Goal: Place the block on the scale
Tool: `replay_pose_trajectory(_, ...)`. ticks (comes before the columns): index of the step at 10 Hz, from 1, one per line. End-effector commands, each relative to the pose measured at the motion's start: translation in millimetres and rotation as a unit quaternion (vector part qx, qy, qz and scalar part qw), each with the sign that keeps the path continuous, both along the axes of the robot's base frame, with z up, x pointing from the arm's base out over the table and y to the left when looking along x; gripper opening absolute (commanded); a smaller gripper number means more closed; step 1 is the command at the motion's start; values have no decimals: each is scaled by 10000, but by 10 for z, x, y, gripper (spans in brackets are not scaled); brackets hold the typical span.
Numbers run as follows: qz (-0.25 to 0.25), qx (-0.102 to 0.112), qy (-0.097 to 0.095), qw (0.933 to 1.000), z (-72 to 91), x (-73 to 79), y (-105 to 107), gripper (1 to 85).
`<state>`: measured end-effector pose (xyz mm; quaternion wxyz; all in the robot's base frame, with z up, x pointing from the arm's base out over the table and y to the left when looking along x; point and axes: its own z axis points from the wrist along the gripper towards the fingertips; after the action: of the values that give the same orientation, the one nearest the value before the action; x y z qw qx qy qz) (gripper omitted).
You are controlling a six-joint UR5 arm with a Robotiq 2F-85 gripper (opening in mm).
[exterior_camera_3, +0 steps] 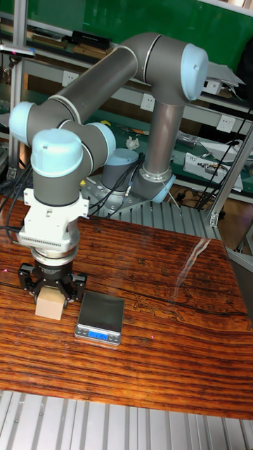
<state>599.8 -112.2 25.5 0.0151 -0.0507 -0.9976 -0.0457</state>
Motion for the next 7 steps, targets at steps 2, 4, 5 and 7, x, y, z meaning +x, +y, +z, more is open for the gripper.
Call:
replay_pose_trajectory(2, -49, -1, 28, 10000, 117, 12, 99, 93)
replay_pose_trajectory(4, -145, 3, 75, 9999, 214, 57, 253, 83)
replay_pose_trajectory(5, -190, 17, 94, 9998, 266, 72, 336, 50)
replay_pose_trajectory(7, -228, 23, 98, 9997, 327, 100, 443, 17)
